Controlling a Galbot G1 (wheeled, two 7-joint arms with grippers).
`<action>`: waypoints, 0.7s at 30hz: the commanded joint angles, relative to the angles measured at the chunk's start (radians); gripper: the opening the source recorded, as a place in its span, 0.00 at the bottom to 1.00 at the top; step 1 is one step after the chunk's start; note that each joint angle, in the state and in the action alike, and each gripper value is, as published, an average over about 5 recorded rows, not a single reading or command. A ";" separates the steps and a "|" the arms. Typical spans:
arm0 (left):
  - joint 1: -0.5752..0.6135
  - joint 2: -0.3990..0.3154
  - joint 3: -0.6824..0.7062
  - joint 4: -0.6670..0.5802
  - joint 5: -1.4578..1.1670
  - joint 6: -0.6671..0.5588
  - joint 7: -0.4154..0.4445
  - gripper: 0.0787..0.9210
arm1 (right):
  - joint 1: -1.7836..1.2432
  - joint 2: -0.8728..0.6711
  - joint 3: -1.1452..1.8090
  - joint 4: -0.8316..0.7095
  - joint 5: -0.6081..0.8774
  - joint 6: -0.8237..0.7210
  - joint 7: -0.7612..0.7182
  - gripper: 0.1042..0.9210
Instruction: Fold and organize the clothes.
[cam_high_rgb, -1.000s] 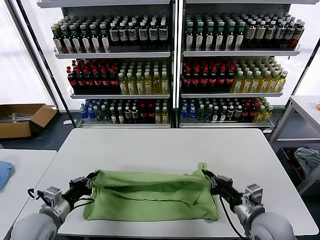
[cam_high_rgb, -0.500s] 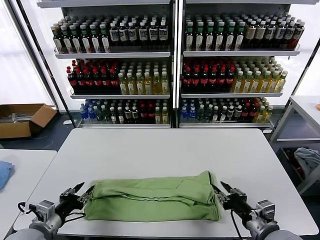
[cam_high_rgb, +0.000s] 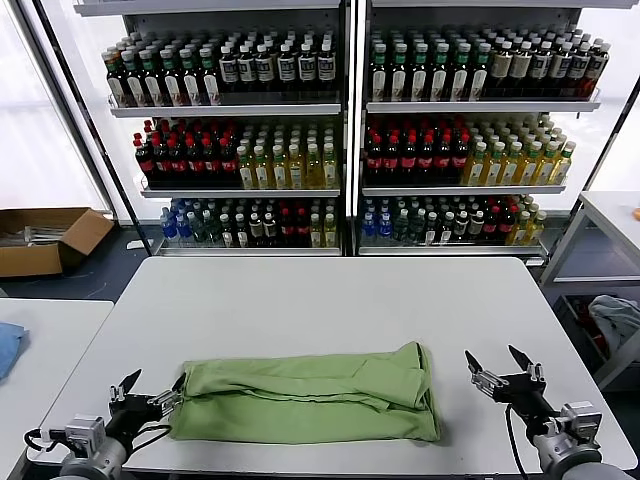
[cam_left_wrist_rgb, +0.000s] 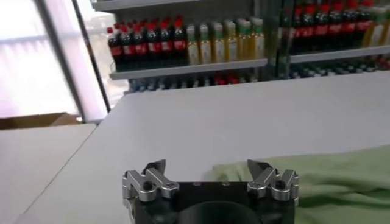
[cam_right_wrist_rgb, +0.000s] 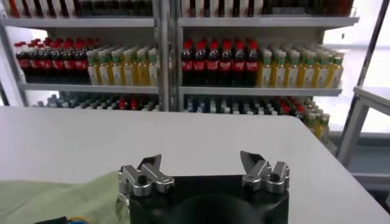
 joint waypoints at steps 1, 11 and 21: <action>-0.026 -0.109 0.143 0.030 0.021 -0.011 -0.177 0.88 | -0.031 0.028 0.044 -0.017 -0.018 0.080 -0.044 0.88; -0.056 -0.123 0.178 0.095 0.047 -0.013 -0.189 0.88 | -0.063 0.031 0.070 -0.007 0.001 0.131 -0.078 0.88; -0.040 -0.137 0.183 0.116 0.070 -0.035 -0.170 0.63 | -0.062 0.036 0.071 0.003 0.030 0.162 -0.087 0.88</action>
